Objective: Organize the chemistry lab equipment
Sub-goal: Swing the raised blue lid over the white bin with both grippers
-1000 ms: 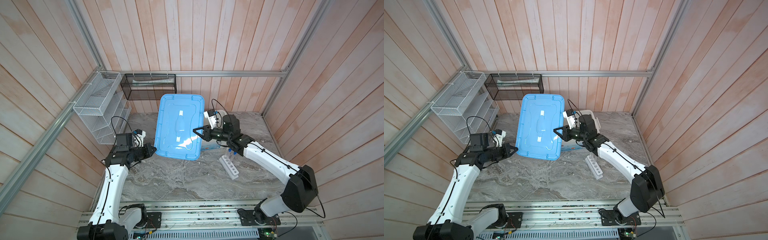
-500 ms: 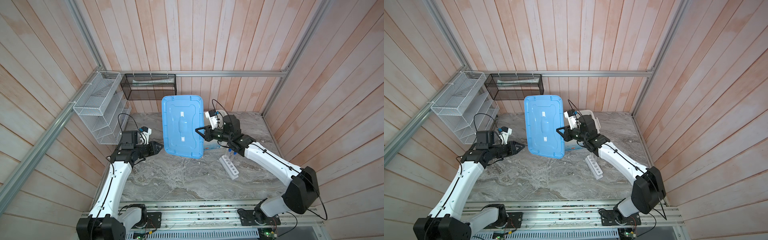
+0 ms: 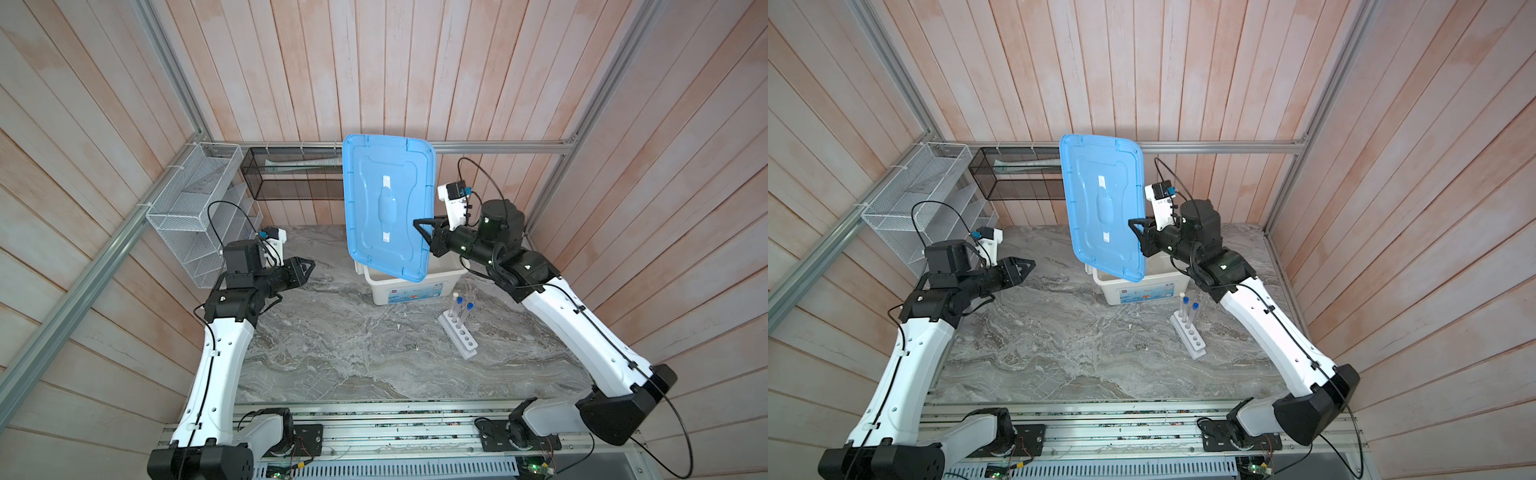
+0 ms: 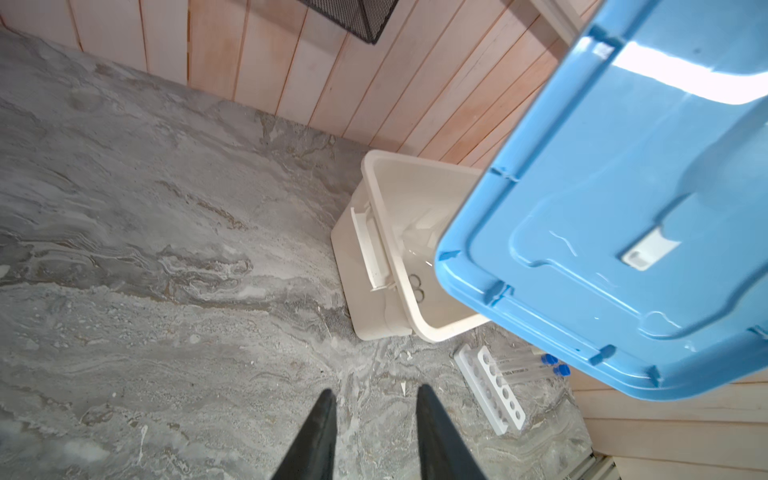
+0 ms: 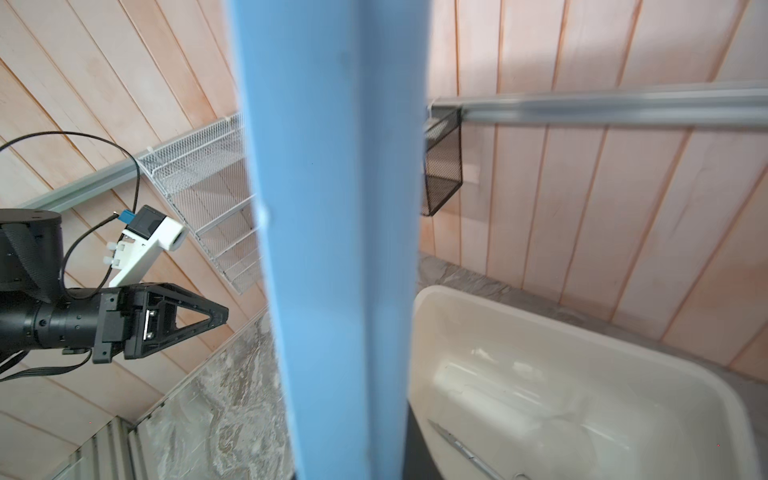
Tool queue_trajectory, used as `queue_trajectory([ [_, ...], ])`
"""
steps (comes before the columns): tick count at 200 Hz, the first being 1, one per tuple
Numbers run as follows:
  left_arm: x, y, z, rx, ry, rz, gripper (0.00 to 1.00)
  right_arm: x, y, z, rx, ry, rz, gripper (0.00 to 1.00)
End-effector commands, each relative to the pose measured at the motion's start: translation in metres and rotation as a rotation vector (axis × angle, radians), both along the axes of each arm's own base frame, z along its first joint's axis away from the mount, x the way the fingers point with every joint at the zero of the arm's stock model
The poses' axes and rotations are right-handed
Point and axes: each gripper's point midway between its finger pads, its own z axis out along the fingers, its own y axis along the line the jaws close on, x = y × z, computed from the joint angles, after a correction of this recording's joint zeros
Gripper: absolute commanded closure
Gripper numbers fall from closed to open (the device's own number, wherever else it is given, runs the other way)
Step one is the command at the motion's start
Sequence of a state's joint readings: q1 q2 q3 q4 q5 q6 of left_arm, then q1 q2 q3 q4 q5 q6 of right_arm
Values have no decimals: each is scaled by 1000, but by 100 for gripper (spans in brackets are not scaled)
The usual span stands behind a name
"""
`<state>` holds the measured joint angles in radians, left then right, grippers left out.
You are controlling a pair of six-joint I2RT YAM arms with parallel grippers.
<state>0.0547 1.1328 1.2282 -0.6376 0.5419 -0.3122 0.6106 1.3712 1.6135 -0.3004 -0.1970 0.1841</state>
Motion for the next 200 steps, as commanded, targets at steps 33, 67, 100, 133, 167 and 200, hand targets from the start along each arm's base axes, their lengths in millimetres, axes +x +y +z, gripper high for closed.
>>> queue_trajectory([
  [33, 21, 5, 33, -51, -111, 38, 65, 7, -84, 29, -227, -155, -386, 92],
  [67, 29, -9, 25, 39, -104, 20, 65, 16, -110, 15, -462, -232, -606, 92],
  [100, 33, -15, 17, 34, -94, 20, 65, 24, -101, -2, -718, -306, -725, 92],
  [133, 33, -21, 11, 36, -86, -9, 65, 23, -81, -9, -891, -402, -778, 90],
  [167, 32, -25, -2, 45, -67, -29, 65, 28, -69, -28, -1056, -472, -809, 90],
  [200, 31, -24, -12, 49, -56, -26, 65, 27, -55, -57, -1136, -513, -750, 91],
])
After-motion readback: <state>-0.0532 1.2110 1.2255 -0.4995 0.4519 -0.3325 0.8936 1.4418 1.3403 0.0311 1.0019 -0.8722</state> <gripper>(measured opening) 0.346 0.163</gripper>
